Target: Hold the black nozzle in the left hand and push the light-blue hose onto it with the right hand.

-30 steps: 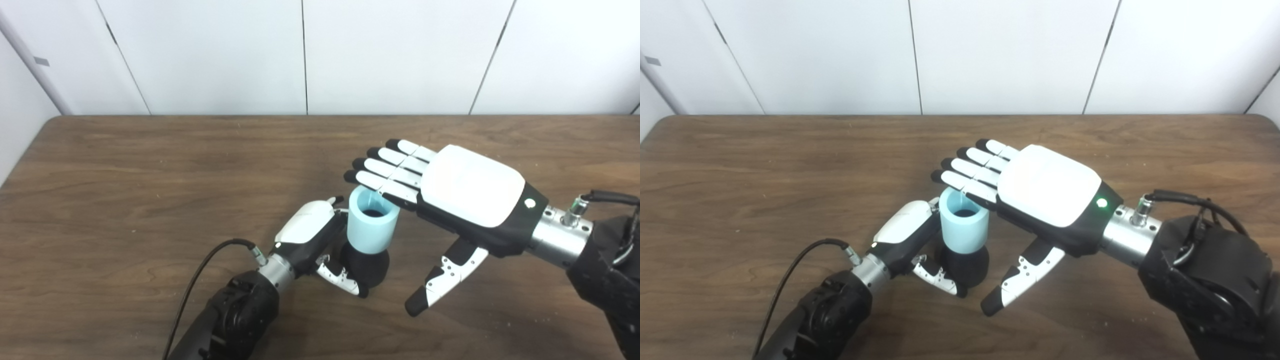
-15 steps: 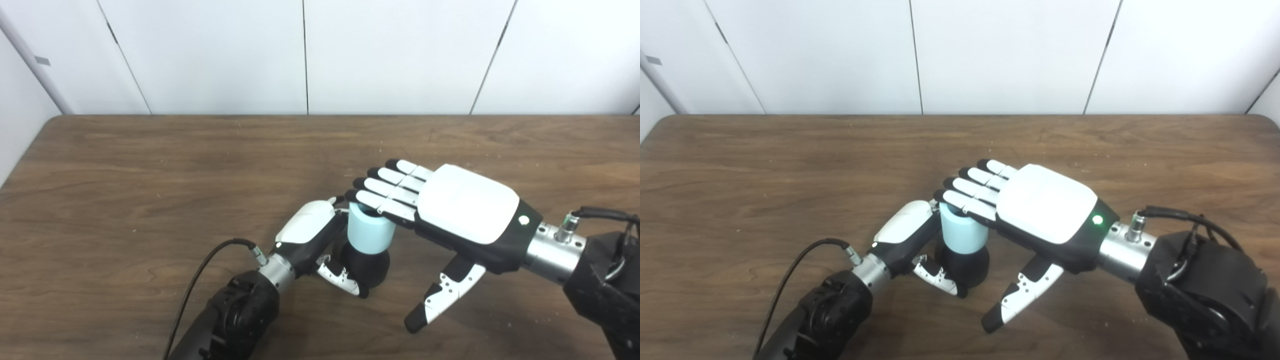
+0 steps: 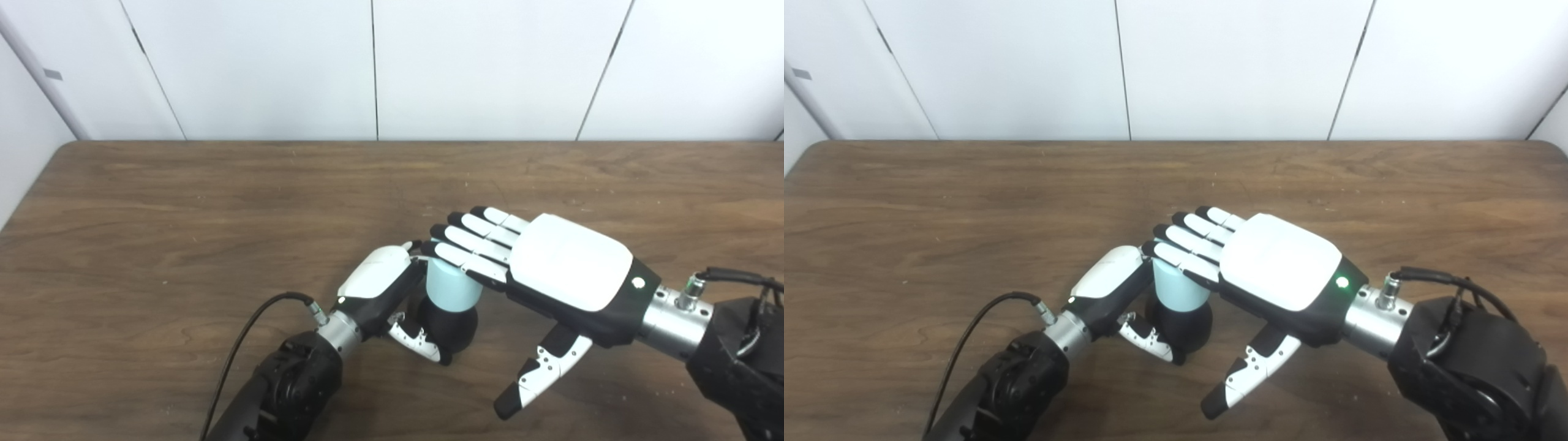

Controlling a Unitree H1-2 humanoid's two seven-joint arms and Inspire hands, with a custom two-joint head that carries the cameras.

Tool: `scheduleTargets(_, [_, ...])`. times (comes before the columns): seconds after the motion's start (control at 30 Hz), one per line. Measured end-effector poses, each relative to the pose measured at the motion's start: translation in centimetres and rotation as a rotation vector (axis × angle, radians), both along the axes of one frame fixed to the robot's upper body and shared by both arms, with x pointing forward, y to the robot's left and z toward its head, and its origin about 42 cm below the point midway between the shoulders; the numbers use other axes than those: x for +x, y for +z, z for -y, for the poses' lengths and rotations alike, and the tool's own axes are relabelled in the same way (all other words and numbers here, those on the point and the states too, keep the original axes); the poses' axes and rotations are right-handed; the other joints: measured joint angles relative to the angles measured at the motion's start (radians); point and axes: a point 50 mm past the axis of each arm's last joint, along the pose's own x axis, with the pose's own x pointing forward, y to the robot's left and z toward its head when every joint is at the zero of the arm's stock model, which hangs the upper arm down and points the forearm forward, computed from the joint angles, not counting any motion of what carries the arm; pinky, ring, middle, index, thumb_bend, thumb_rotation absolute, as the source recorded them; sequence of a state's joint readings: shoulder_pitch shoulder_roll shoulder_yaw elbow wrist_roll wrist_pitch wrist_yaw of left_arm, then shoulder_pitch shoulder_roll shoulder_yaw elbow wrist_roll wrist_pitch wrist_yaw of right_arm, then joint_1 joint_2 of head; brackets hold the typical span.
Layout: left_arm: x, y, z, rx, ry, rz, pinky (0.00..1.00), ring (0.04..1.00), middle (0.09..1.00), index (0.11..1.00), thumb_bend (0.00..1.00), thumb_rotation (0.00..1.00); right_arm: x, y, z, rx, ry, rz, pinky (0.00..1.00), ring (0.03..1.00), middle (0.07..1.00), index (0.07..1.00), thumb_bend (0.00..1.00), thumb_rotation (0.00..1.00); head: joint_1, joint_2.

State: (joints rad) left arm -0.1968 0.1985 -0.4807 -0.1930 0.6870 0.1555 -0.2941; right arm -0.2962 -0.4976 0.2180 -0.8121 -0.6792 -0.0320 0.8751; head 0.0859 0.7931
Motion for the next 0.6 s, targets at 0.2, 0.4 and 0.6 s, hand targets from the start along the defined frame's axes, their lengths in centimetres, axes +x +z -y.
scheduleTargets(0.2, [0.0, 0.0, 0.0, 0.001, 0.001, -0.002, 1.0, 0.711, 0.498, 0.482, 0.52, 0.0, 0.1, -0.5, 0.1, 0.009, 0.0, -0.012, 1.0, 1.0, 1.0, 1.0, 0.67, 1.0, 0.0, 0.0])
scheduleTargets(0.4, [0.0, 0.0, 0.0, 0.001, 0.002, -0.003, 1.0, 0.711, 0.502, 0.48, 0.52, 0.0, 0.4, -0.9, 0.1, 0.021, 0.0, -0.019, 1.0, 1.0, 1.0, 1.0, 0.67, 1.0, 0.0, 0.003])
scheduleTargets(0.6, [0.0, 0.1, 0.0, 0.001, 0.003, -0.004, 1.0, 0.711, 0.501, 0.481, 0.52, 0.0, 0.8, -1.5, 0.0, 0.039, -0.001, -0.028, 1.0, 1.0, 1.0, 1.0, 0.67, 1.0, 0.006, 0.005])
